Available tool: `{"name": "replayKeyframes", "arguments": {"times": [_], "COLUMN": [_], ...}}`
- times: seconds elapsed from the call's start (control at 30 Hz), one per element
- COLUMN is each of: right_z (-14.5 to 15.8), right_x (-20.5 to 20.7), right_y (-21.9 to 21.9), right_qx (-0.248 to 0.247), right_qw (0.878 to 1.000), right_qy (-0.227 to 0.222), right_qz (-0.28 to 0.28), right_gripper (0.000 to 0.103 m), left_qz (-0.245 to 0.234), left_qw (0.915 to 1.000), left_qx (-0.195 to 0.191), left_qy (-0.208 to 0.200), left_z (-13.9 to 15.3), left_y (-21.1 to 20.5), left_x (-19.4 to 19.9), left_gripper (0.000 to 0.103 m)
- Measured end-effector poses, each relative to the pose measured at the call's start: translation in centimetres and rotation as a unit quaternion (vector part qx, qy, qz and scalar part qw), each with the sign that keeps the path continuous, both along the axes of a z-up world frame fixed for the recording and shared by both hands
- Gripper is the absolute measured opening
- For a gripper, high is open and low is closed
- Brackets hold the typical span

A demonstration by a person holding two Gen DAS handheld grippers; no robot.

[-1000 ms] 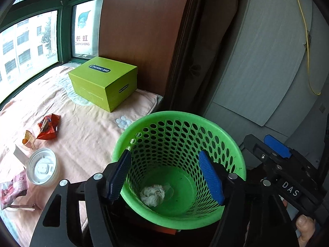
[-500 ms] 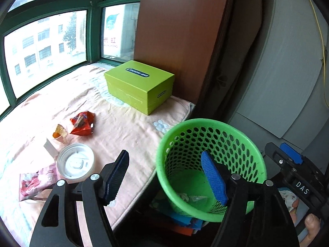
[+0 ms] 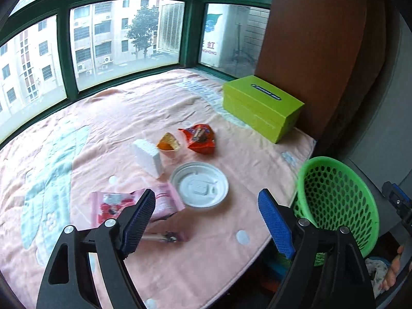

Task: Collect trash
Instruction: 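Move the left tool to the pink wafer package while the right tool moves to the white lid, then grasp the pink wafer package with the left tool while the right grasps the white lid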

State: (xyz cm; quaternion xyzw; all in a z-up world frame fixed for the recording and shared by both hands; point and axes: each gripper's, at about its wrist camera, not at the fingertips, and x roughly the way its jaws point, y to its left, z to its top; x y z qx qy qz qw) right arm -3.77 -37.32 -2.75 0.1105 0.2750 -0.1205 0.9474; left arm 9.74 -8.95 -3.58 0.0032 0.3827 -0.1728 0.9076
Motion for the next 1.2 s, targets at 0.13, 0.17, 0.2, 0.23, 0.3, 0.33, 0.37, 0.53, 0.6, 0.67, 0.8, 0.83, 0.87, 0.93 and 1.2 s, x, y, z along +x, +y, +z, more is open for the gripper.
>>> {"name": "replayKeyframes", "arguments": {"times": [0.13,0.17,0.2,0.23,0.3,0.33,0.37,0.53,0.6,0.67,0.8,0.83,0.87,0.93,1.2], "right_z": [0.3,0.3,0.4,0.5,0.5,0.5,0.4,0.5,0.5,0.5,0.3,0.3,0.2,0.0,-0.8], "right_x": [1.0,1.2,1.4,1.6,1.9,2.2,2.4,3.2,3.5,3.9,4.6,4.8,5.0,5.4,7.0], "right_y": [1.7,2.1,2.5,2.8,3.5,3.7,4.0,5.1,5.5,5.8,6.4,6.6,6.7,7.0,8.4], "right_qx": [-0.007,-0.008,-0.01,-0.013,-0.014,-0.013,-0.01,-0.014,-0.018,-0.018,-0.021,-0.021,-0.02,-0.017,-0.023], "right_qw": [1.0,1.0,0.999,0.999,0.999,0.999,0.999,0.998,0.998,0.998,0.997,0.997,0.997,0.997,0.995], "right_qy": [-0.001,-0.001,-0.001,-0.001,-0.001,0.001,0.003,0.01,0.012,0.016,0.022,0.024,0.026,0.032,0.05], "right_qz": [0.024,0.028,0.032,0.036,0.043,0.046,0.049,0.057,0.059,0.061,0.065,0.067,0.069,0.071,0.081], "right_gripper": [0.083,0.083,0.083,0.084,0.084,0.084,0.084,0.085,0.085,0.085,0.085,0.085,0.085,0.085,0.085], "left_qz": [-0.005,-0.009,-0.011,-0.019,-0.039,-0.047,-0.06,-0.094,-0.106,-0.128,-0.16,-0.166,-0.171,-0.18,-0.204], "left_qw": [0.9999,0.9997,0.9995,0.9991,0.9981,0.9975,0.9967,0.993,0.9918,0.9891,0.9839,0.9827,0.9817,0.98,0.9733], "left_qx": [0.012,0.021,0.031,0.038,0.047,0.053,0.054,0.063,0.057,0.047,0.039,0.034,0.032,0.031,0.012], "left_qy": [0.004,0.002,0.001,0.002,0.007,0.008,0.011,0.031,0.043,0.055,0.069,0.074,0.078,0.08,0.104], "left_z": [-0.9,-1.2,-1.4,-1.6,-2.0,-2.2,-2.4,-3.7,-4.3,-4.8,-5.4,-5.6,-5.8,-6.1,-7.8], "left_y": [3.2,3.8,4.4,4.9,5.8,6.2,6.5,8.1,8.8,9.1,9.3,9.4,9.4,9.4,9.8], "left_x": [0.8,1.0,1.1,1.3,1.8,2.1,2.4,4.1,4.9,5.5,6.9,7.2,7.6,8.0,9.3], "left_gripper": [0.091,0.093,0.093,0.093,0.094,0.094,0.095,0.096,0.096,0.096,0.096,0.096,0.096,0.096,0.096]}}
